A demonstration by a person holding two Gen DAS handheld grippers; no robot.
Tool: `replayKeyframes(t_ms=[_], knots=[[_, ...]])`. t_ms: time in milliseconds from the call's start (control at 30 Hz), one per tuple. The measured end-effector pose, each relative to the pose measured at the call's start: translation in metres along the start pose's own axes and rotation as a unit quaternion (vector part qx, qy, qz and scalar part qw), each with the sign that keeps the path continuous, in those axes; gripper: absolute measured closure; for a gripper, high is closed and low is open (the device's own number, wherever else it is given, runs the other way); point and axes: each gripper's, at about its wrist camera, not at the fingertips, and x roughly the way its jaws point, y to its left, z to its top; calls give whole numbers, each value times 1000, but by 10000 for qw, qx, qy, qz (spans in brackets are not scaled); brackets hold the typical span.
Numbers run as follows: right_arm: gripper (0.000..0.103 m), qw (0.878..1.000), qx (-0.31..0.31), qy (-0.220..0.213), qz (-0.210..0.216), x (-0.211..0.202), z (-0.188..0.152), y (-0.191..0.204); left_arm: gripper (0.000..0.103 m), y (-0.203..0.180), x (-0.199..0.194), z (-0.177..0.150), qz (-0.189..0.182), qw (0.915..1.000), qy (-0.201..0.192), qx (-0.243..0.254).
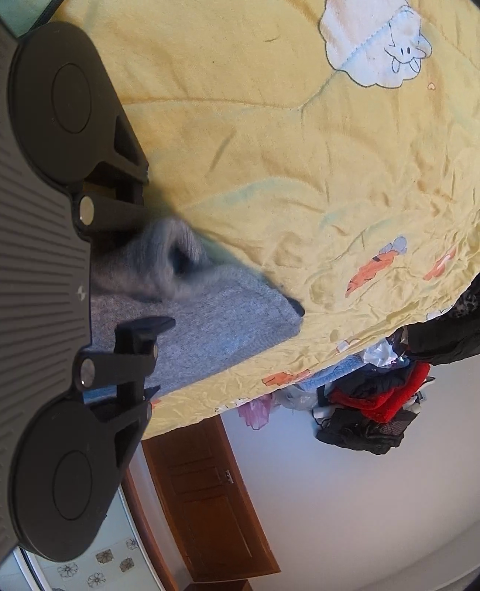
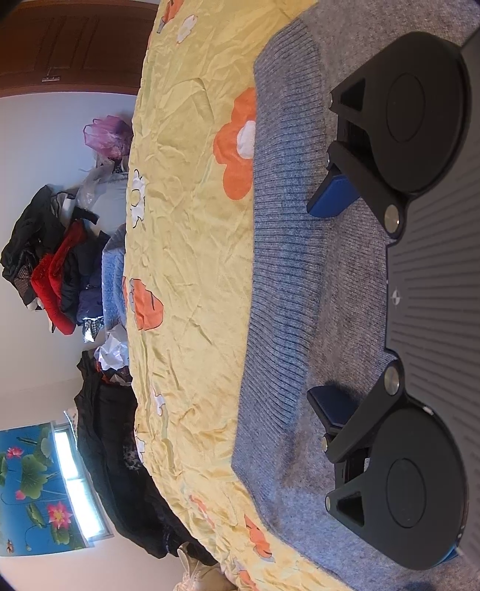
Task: Fold small clothes
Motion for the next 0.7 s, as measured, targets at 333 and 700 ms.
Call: replayKeyframes(t_ms=[333,700], knots=[[9,9995,172,238,-119,-15,29,13,97,-20,-8,-9,257,9935,-194,1096],[10,9447,-1025,2296,2107,26,92,159,97,-70,-7,-57,374,9430,-241,3297]])
